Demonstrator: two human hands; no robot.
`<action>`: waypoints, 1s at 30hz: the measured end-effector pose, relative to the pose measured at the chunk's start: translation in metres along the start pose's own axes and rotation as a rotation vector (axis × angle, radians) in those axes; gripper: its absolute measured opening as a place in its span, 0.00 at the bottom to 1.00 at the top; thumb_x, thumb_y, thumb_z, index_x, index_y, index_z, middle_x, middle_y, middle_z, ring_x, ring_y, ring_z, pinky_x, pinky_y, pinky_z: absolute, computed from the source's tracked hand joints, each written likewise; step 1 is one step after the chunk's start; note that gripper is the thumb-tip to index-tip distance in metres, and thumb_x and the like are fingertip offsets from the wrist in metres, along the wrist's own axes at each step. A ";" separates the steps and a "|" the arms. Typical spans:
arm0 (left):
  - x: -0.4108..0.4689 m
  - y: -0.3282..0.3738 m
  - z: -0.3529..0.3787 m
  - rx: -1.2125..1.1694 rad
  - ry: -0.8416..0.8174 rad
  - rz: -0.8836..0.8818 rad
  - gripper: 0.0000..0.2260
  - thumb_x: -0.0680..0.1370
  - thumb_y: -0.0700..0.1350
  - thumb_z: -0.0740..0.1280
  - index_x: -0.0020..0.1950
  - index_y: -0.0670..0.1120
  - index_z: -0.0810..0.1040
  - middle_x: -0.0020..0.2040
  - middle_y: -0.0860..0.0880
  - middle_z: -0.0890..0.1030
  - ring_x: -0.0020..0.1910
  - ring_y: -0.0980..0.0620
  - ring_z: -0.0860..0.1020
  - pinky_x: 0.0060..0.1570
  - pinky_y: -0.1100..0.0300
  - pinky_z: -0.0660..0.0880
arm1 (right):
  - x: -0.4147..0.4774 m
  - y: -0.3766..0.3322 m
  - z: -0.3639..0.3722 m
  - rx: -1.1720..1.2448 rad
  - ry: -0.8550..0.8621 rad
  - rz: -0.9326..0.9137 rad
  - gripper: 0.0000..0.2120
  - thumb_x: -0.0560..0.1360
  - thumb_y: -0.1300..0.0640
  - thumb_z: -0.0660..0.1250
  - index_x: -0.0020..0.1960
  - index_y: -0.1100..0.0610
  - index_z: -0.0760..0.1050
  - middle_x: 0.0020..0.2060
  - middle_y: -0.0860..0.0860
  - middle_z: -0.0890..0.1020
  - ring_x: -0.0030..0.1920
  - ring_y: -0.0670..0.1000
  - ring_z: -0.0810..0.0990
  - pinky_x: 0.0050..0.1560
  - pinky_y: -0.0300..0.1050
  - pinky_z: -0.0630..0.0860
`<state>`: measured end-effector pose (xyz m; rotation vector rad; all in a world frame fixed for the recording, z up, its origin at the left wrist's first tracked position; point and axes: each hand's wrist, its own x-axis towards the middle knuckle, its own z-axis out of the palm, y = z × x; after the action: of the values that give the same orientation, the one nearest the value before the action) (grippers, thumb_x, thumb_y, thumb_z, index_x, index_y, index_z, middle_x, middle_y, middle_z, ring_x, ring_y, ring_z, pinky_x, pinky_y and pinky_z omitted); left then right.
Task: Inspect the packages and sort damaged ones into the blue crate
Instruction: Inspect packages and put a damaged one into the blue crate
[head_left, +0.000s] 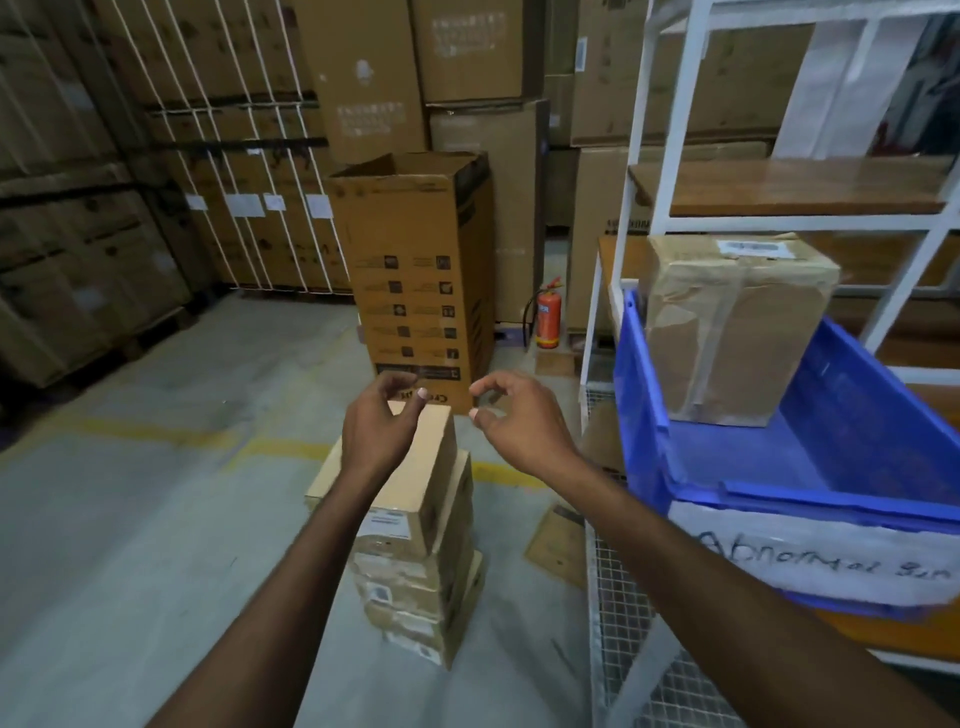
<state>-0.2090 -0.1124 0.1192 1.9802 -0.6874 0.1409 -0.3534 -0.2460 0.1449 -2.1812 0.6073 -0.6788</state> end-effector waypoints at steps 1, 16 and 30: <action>0.008 -0.010 -0.007 0.004 -0.008 0.002 0.11 0.80 0.53 0.71 0.59 0.50 0.83 0.56 0.53 0.85 0.57 0.54 0.80 0.56 0.52 0.79 | 0.004 -0.001 0.015 0.002 0.000 0.018 0.11 0.75 0.56 0.75 0.56 0.47 0.82 0.59 0.47 0.81 0.62 0.49 0.78 0.57 0.44 0.75; 0.033 -0.134 -0.044 0.046 -0.044 -0.176 0.11 0.79 0.48 0.72 0.61 0.49 0.82 0.61 0.51 0.84 0.65 0.50 0.78 0.57 0.56 0.73 | 0.031 0.033 0.145 -0.070 -0.173 0.159 0.16 0.76 0.53 0.74 0.63 0.49 0.79 0.61 0.50 0.81 0.62 0.53 0.79 0.57 0.45 0.75; 0.066 -0.260 -0.028 0.180 -0.264 -0.367 0.32 0.78 0.52 0.73 0.79 0.48 0.65 0.76 0.45 0.71 0.72 0.41 0.71 0.68 0.42 0.71 | 0.059 0.070 0.266 -0.156 -0.296 0.379 0.32 0.79 0.48 0.71 0.79 0.51 0.64 0.78 0.55 0.67 0.77 0.59 0.65 0.73 0.52 0.67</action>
<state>-0.0134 -0.0257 -0.0442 2.2874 -0.4765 -0.2946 -0.1547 -0.1849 -0.0450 -2.1651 0.9047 -0.1093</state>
